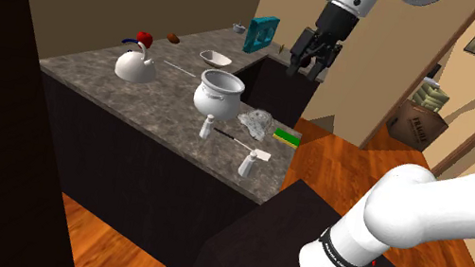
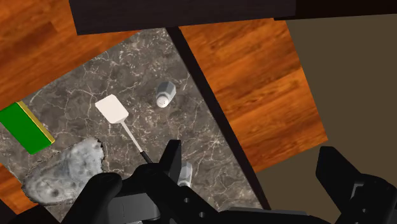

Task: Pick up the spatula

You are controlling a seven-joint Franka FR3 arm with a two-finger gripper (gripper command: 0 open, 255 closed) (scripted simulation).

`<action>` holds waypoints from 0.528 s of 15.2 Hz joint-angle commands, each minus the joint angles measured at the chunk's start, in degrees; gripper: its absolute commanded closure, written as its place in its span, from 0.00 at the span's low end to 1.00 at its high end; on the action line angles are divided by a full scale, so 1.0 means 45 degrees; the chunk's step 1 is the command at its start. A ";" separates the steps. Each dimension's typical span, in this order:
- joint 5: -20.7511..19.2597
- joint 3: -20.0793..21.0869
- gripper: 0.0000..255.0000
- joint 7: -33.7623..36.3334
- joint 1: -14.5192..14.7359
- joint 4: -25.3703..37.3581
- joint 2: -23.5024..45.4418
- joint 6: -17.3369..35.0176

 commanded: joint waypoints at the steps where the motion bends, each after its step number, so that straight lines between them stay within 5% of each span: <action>1: 0.0000 0.0000 0.00 0.0000 0.0000 0.0000 0.0000 0.0000; 8: -0.0717 -0.0917 0.00 -0.2079 -0.0104 -0.1823 0.1006 0.2731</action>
